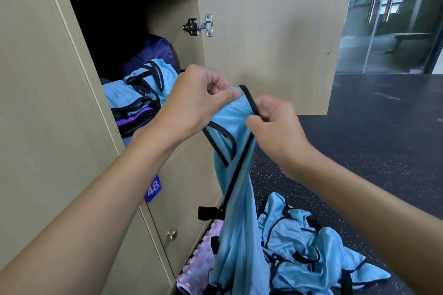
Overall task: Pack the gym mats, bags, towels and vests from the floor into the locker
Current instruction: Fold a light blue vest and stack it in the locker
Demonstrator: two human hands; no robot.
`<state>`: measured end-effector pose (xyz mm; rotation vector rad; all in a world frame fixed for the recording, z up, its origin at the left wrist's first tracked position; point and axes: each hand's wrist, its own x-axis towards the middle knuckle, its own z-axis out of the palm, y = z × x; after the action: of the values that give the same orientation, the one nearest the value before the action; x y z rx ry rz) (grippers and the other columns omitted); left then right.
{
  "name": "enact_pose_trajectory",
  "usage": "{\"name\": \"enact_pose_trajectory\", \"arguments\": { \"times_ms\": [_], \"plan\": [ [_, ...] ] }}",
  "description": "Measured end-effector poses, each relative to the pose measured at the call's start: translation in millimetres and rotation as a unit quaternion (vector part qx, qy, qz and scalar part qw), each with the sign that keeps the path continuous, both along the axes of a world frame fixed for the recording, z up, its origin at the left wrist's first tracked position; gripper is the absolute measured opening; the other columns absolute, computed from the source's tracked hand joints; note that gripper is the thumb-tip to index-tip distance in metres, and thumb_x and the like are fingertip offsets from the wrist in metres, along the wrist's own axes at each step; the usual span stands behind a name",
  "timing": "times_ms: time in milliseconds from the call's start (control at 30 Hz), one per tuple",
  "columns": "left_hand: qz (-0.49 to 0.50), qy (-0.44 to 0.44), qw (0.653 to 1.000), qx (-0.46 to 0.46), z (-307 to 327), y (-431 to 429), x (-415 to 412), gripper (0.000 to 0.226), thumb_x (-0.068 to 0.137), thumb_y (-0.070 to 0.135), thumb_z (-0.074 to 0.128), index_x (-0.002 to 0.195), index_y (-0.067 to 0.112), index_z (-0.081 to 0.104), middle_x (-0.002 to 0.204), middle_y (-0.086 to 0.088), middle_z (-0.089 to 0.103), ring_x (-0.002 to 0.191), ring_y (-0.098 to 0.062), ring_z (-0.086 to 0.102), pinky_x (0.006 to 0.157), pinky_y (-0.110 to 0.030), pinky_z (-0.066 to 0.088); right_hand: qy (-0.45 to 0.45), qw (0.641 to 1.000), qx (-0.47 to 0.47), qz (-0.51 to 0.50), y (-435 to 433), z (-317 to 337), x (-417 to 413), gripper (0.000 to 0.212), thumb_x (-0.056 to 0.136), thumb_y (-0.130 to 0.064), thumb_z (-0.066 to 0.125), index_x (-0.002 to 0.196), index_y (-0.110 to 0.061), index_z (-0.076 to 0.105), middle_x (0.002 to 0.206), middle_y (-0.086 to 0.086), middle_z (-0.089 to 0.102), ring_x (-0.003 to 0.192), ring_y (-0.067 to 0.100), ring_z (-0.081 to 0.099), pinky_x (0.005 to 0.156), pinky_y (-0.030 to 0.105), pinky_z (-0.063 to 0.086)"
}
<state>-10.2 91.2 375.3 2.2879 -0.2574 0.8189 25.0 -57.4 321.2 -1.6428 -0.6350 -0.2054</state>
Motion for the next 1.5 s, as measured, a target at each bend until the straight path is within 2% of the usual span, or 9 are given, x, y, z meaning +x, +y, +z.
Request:
{"name": "enact_pose_trajectory", "arguments": {
  "times_ms": [233, 333, 433, 600, 833, 967, 1033, 1233, 1500],
  "plan": [
    [0.01, 0.012, 0.999, 0.043, -1.4, 12.3, 3.9, 0.021, 0.093, 0.021, 0.069, 0.073, 0.019, 0.063, 0.073, -0.012, 0.061, 0.066, -0.012, 0.048, 0.062, -0.026, 0.04, -0.064, 0.974, -0.206, -0.063, -10.4, -3.3, 14.9, 0.008, 0.078, 0.007, 0.05, 0.083, 0.004, 0.056, 0.069, 0.01, 0.05, 0.064, 0.018, 0.039, 0.054, 0.03, 0.031],
    [0.026, 0.002, 0.999, 0.038, 0.4, 19.5, 2.6, 0.023, 0.097, 0.016, 0.062, 0.074, 0.017, 0.059, 0.065, 0.003, 0.053, 0.06, -0.004, 0.044, 0.056, -0.017, 0.036, -0.059, 0.973, -0.2, -0.095, -14.7, -1.5, 17.7, 0.011, 0.083, 0.006, 0.046, 0.086, 0.01, 0.055, 0.069, 0.01, 0.044, 0.062, 0.016, 0.035, 0.052, 0.028, 0.028],
    [0.047, 0.003, 0.999, 0.015, 1.2, 24.0, 3.1, 0.018, 0.1, 0.012, 0.057, 0.082, 0.009, 0.059, 0.05, 0.01, 0.039, 0.041, -0.004, 0.032, 0.044, -0.015, 0.025, 0.002, 0.994, -0.111, -0.017, -16.2, 7.1, 11.4, 0.027, 0.088, 0.009, 0.042, 0.094, 0.0, 0.067, 0.076, 0.011, 0.067, 0.062, 0.014, 0.055, 0.057, 0.022, 0.042],
    [0.009, 0.028, 0.988, -0.151, 0.7, 18.0, 2.7, 0.031, 0.1, -0.001, 0.047, 0.082, 0.023, 0.055, 0.052, -0.001, 0.041, 0.047, -0.016, 0.029, 0.048, -0.024, 0.022, 0.067, 0.99, -0.081, 0.09, -10.8, -1.9, 6.9, 0.022, 0.082, -0.002, 0.043, 0.083, -0.007, 0.065, 0.079, 0.013, 0.061, 0.071, 0.021, 0.051, 0.069, 0.035, 0.04],
    [-0.003, 0.089, 0.929, -0.36, 3.8, -0.9, -4.0, 0.031, 0.097, -0.006, 0.043, 0.083, 0.006, 0.068, 0.088, -0.017, 0.067, 0.084, -0.027, 0.064, 0.076, -0.037, 0.057, 0.084, 0.976, -0.176, 0.092, -7.9, -13.6, 4.7, 0.019, 0.087, 0.007, 0.041, 0.097, 0.013, 0.057, 0.097, 0.038, 0.06, 0.074, 0.022, 0.054, 0.075, 0.052, 0.055],
    [-0.005, 0.056, 0.935, -0.351, -3.6, 1.3, -3.2, 0.008, 0.09, 0.005, 0.07, 0.084, 0.006, 0.065, 0.078, -0.011, 0.065, 0.069, -0.019, 0.061, 0.07, -0.03, 0.054, 0.099, 0.976, -0.14, 0.134, -8.2, -13.4, 0.8, 0.015, 0.096, -0.001, 0.044, 0.093, 0.012, 0.05, 0.079, 0.012, 0.047, 0.072, 0.022, 0.039, 0.064, 0.034, 0.035],
    [0.024, 0.016, 0.937, -0.349, -6.1, 10.3, 1.1, 0.016, 0.09, -0.003, 0.067, 0.086, 0.012, 0.063, 0.077, -0.007, 0.065, 0.068, -0.014, 0.063, 0.072, -0.024, 0.056, 0.102, 0.965, -0.159, 0.184, -12.0, -13.6, -2.1, 0.017, 0.101, -0.01, 0.049, 0.099, 0.005, 0.059, 0.085, 0.02, 0.059, 0.074, 0.02, 0.049, 0.067, 0.033, 0.039],
    [0.118, -0.066, 0.942, -0.308, -4.8, 59.0, 4.3, 0.03, 0.091, -0.006, 0.06, 0.085, 0.024, 0.065, 0.101, -0.016, 0.067, 0.09, -0.024, 0.062, 0.097, -0.051, 0.052, 0.076, 0.918, -0.319, 0.222, -30.5, -14.3, 4.5, 0.018, 0.098, -0.021, 0.062, 0.082, -0.014, 0.067, 0.074, -0.004, 0.064, 0.066, 0.006, 0.054, 0.061, 0.022, 0.042],
    [-0.02, 0.169, 0.959, -0.226, -15.1, 2.5, -13.4, 0.028, 0.099, 0.004, 0.048, 0.081, 0.007, 0.069, 0.077, -0.014, 0.063, 0.058, -0.019, 0.045, 0.057, -0.029, 0.037, -0.076, 0.96, -0.246, 0.11, -25.0, -2.5, 3.4, 0.026, 0.092, -0.014, 0.066, 0.074, 0.004, 0.058, 0.064, 0.002, 0.041, 0.054, 0.006, 0.032, 0.048, 0.019, 0.026]
  ]
}}
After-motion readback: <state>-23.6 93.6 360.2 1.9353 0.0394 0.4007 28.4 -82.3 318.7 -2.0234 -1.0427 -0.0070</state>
